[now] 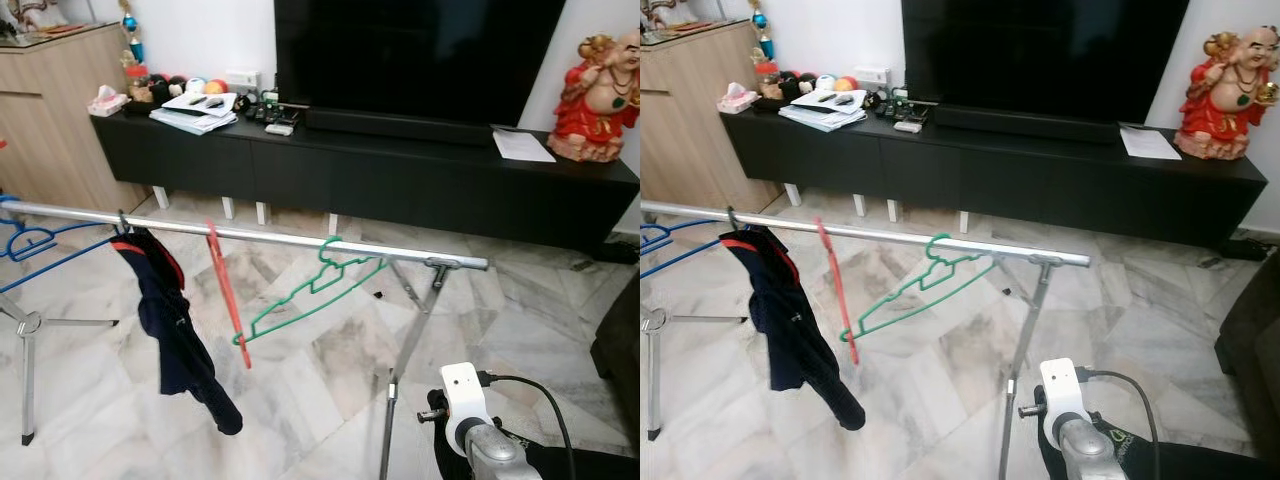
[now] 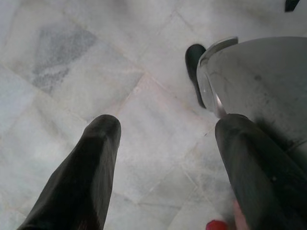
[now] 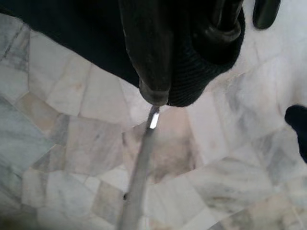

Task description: Hang hanger

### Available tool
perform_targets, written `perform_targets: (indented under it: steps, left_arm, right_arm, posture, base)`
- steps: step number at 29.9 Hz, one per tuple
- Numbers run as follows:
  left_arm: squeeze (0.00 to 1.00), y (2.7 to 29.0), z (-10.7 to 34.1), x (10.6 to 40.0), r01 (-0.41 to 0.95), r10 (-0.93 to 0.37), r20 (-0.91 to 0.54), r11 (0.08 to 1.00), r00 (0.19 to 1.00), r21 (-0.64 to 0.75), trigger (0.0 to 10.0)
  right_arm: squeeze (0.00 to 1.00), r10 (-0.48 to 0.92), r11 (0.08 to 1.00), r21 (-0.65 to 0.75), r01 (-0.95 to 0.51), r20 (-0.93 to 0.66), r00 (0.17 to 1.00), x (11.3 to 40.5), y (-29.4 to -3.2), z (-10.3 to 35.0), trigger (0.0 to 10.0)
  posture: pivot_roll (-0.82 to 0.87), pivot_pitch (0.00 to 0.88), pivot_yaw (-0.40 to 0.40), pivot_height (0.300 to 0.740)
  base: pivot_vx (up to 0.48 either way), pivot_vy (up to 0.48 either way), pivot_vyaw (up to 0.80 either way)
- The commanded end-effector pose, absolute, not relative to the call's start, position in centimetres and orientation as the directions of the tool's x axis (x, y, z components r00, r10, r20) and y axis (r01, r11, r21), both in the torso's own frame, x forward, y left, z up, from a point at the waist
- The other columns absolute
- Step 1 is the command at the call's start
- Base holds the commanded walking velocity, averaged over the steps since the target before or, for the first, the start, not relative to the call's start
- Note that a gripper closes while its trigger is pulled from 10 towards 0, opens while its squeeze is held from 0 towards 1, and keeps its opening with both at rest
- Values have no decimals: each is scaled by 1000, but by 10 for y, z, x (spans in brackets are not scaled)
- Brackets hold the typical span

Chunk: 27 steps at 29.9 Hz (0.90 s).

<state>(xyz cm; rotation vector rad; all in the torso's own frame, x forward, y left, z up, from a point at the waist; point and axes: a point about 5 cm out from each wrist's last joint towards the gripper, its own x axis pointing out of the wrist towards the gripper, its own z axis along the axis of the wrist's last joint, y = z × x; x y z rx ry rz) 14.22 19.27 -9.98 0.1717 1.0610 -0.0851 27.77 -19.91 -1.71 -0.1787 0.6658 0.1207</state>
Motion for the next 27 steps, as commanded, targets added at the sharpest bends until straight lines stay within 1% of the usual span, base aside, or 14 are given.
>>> perform_targets:
  steps: [1, 4, 10, 17, 27]
  left_arm:
    - [0, 189, -104, 133, 161, 0, -890, 984, 455, 82, 10000]
    - [0, 190, -104, 133, 164, -1, -890, 983, 455, 82, 10000]
    - [0, 190, -104, 133, 170, -4, -891, 982, 454, 83, 10000]
    - [0, 190, -104, 133, 170, -4, -891, 982, 454, 82, 10000]
    - [0, 190, -103, 133, 163, 0, -890, 983, 455, 83, 10000]
  right_arm:
    - [0, 66, 972, -139, -191, -614, 786, 280, -197, -15, 10000]
    - [0, 56, 974, -137, -181, -628, 776, 275, -198, -20, 10000]
    - [0, 35, 979, -131, -156, -646, 762, 270, -196, -26, 10000]
    - [0, 33, 979, -131, -154, -647, 762, 273, -191, -25, 10000]
    - [0, 8, 990, -111, -91, -594, 805, 278, -188, -20, 10000]
  posture:
    - [-1, 20, 15, 740]
    - [-4, 16, 18, 740]
    - [-6, 9, 21, 740]
    - [-5, 8, 21, 740]
    - [-1, 16, 21, 740]
  base:
    - [0, 277, 775]
    - [0, 274, 704]
    - [0, 276, 0]
    - [0, 274, 0]
    - [0, 272, 0]
